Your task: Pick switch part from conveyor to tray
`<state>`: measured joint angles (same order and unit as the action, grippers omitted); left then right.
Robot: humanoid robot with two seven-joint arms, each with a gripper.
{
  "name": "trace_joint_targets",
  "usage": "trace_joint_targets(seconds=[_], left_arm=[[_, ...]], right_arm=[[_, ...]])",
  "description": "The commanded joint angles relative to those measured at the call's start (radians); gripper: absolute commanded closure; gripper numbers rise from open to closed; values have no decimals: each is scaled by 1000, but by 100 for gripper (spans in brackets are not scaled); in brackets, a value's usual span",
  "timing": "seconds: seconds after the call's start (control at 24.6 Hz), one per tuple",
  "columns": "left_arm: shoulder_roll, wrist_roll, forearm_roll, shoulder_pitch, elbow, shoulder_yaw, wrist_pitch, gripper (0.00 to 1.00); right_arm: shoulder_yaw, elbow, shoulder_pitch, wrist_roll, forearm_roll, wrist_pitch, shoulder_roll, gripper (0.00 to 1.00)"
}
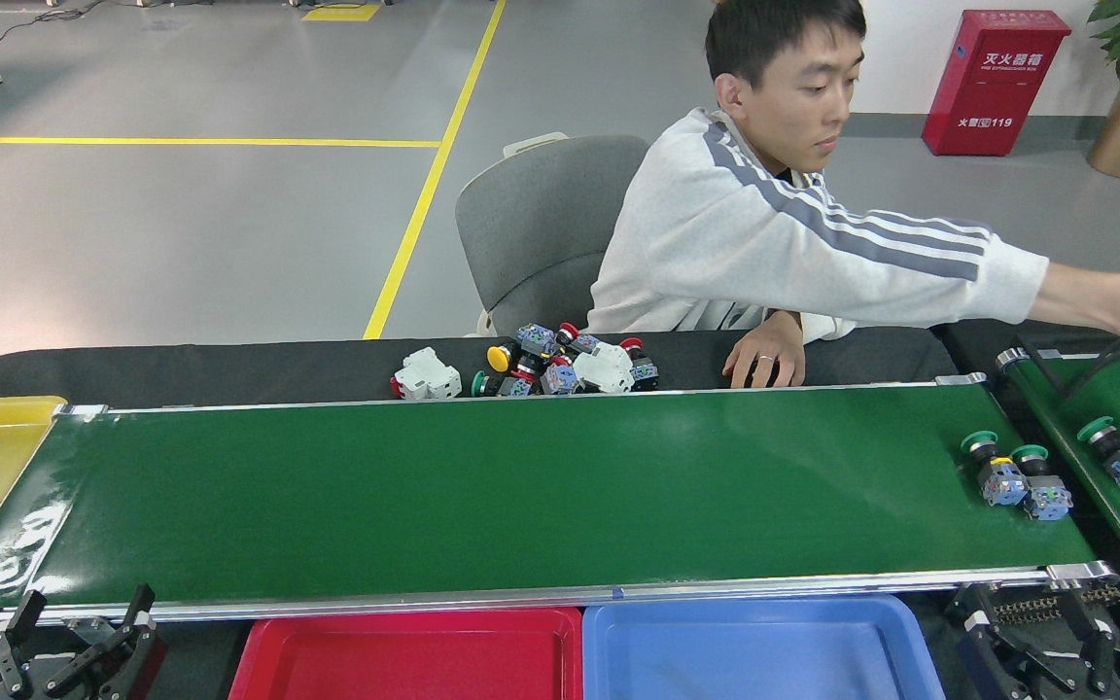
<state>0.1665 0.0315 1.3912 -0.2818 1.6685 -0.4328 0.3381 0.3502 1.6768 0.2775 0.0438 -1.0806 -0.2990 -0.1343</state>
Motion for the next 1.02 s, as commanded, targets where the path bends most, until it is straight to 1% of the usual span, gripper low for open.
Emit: trace_joint_targets(seconds=[0.0, 0.08, 0.16, 0.28, 0.37, 0.45, 0.49, 0.57, 0.69, 0.81, 0.98], left_arm=[[2, -10, -3, -5, 11, -4, 39, 0], [-4, -10, 2, -10, 13, -3, 42, 0], [-24, -10, 2, -11, 13, -9, 41, 0], [-25, -12, 0, 1, 4, -14, 41, 0], [-27, -12, -1, 7, 10, -15, 41, 0], [-30, -12, -3, 7, 14, -15, 41, 0], [-28, -12, -3, 9, 14, -15, 44, 0], [-21, -12, -3, 15, 14, -15, 45, 0], [-19, -12, -6, 15, 10, -26, 47, 0], [-13, -13, -6, 13, 7, -29, 47, 0], [-13, -16, -3, 12, 1, -27, 47, 0]], right_arm=[[13, 7, -9, -2, 4, -3, -24, 4], [16, 7, -12, -1, 4, -2, -22, 4], [16, 7, -27, 10, 2, -2, -21, 4], [16, 7, -55, 74, -7, 0, -24, 4], [15, 3, -83, 96, -12, 1, -24, 4], [10, -12, -103, 102, -39, 26, -28, 4], [9, -23, -118, 105, -73, 49, -30, 4], [1, -55, -152, 105, -108, 63, -30, 4], [-25, -86, -196, 108, -119, 67, -28, 4], [-42, -112, -215, 117, -130, 100, -30, 4], [-82, -154, -238, 117, -134, 109, -33, 4]])
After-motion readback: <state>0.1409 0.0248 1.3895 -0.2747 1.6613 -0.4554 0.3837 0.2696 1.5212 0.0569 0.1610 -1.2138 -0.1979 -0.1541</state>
